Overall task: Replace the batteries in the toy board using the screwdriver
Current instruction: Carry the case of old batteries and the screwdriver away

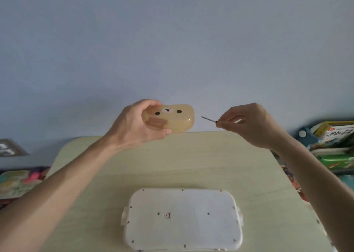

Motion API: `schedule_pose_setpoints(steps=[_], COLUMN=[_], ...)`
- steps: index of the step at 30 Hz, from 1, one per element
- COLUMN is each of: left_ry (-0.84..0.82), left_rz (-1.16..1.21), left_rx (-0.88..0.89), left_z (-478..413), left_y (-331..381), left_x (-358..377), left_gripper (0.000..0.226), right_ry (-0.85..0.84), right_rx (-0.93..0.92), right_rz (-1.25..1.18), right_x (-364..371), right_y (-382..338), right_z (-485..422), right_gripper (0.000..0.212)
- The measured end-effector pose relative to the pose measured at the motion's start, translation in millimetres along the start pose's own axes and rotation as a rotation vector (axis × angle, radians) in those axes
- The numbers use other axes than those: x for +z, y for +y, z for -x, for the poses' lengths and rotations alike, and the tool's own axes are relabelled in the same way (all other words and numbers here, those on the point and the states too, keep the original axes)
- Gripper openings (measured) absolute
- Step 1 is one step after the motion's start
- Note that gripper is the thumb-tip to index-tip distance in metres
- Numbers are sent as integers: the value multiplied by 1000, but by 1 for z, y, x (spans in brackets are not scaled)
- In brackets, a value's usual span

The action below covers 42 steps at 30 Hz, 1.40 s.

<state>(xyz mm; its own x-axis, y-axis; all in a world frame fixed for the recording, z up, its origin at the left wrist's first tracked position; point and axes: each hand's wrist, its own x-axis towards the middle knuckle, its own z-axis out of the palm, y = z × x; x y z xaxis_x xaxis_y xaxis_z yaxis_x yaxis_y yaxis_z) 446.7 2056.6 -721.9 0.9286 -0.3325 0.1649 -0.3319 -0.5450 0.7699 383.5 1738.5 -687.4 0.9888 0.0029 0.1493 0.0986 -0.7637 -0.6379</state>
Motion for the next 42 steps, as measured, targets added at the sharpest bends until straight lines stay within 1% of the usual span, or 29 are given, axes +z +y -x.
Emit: schedule_pose_setpoints(steps=[3, 8, 11, 14, 18, 22, 25, 27, 31, 36, 38, 42], left_ry=[6, -13, -17, -24, -12, -10, -26, -61, -201, -400, -487, -639], left_rz=[-3, -45, -4, 10, 62, 59, 70, 98, 111, 143, 158, 193], left_rx=[23, 37, 20, 19, 39, 83, 121, 149, 230, 396, 474, 619], left_z=[-10, -30, -34, -31, -32, -31, -31, -31, -38, -46, -45, -28], left_y=[82, 256, 361, 454, 541, 594, 615, 629, 664, 730, 762, 838], left_x=[-74, -224, -310, -381, -455, -490, -490, -480, -438, -347, -301, -199], left_gripper=[76, 78, 76, 75, 74, 72, 70, 69, 67, 67, 70, 77], right_ry=[5, 44, 69, 94, 107, 151, 209, 290, 464, 681, 774, 937], right_rx=[-3, -60, -76, -88, -123, -133, -112, -75, 58, 259, 331, 485], right_rz=[-62, -83, -118, -181, -185, -187, -187, -190, -125, 23, 75, 136], right_x=[-69, -219, -311, -398, -487, -532, -547, -557, -588, -638, -660, -701], right_y=[-77, -232, -325, -406, -481, -518, -527, -524, -497, -450, -432, -399], right_z=[-13, -31, -38, -41, -42, -33, -13, 9, 70, 174, 221, 323], right_gripper=[4, 4, 9, 12, 14, 13, 11, 11, 12, 16, 18, 14])
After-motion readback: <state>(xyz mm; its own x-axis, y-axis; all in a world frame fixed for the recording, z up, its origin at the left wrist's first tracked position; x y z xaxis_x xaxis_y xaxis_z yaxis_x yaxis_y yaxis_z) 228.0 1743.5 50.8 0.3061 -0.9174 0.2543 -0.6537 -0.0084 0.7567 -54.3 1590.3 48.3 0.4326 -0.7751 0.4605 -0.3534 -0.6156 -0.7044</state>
